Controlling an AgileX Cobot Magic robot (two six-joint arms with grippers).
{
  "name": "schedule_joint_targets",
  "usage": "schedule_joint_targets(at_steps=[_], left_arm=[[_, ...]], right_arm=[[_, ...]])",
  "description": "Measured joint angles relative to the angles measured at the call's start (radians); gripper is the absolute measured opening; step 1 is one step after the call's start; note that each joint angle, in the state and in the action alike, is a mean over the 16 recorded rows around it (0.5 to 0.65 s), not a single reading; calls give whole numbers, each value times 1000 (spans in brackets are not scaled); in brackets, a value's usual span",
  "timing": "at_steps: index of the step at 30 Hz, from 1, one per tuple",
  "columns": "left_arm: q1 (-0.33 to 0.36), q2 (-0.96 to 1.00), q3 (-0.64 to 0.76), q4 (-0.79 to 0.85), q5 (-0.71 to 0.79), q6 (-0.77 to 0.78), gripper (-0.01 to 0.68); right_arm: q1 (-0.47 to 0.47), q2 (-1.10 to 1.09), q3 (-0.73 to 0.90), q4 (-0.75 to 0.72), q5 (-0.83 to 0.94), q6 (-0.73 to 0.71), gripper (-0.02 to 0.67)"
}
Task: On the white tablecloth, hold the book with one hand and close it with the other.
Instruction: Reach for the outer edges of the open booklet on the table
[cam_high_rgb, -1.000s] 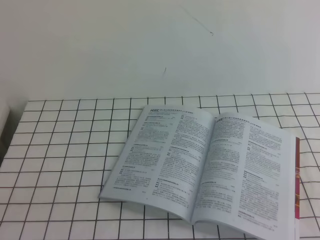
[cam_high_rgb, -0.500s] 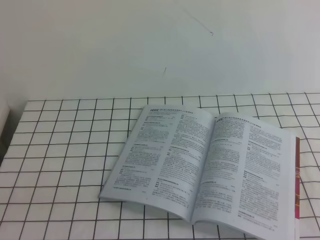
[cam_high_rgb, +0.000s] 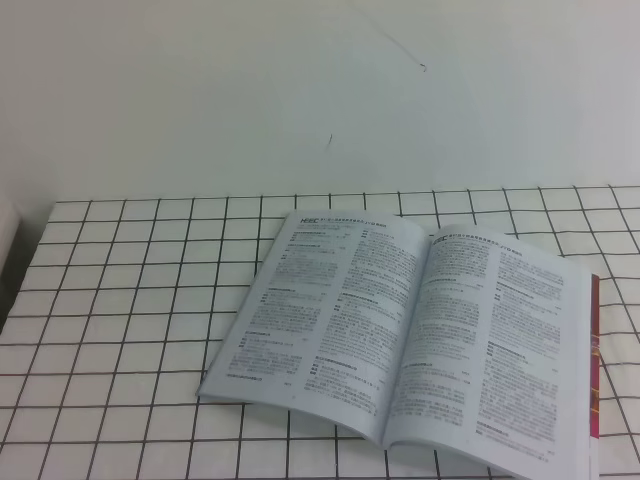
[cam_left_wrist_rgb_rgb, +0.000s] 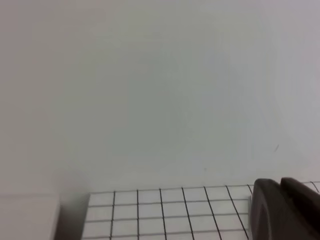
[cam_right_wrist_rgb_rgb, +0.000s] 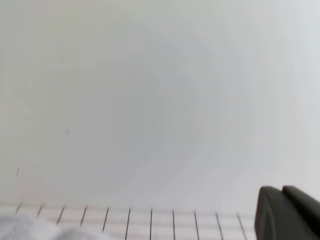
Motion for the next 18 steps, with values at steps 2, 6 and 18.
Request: schedule_joint_targets(at_steps=[2, 6, 18], left_arm=[[0, 78, -41, -22, 37, 5, -3], [0, 234, -114, -78, 92, 31, -3], [0, 688, -325, -329, 199, 256, -3]], right_arm=[[0, 78, -53, 40, 81, -46, -3], [0, 245, -128, 148, 206, -189, -3], [28, 780, -221, 638, 351, -790, -3]])
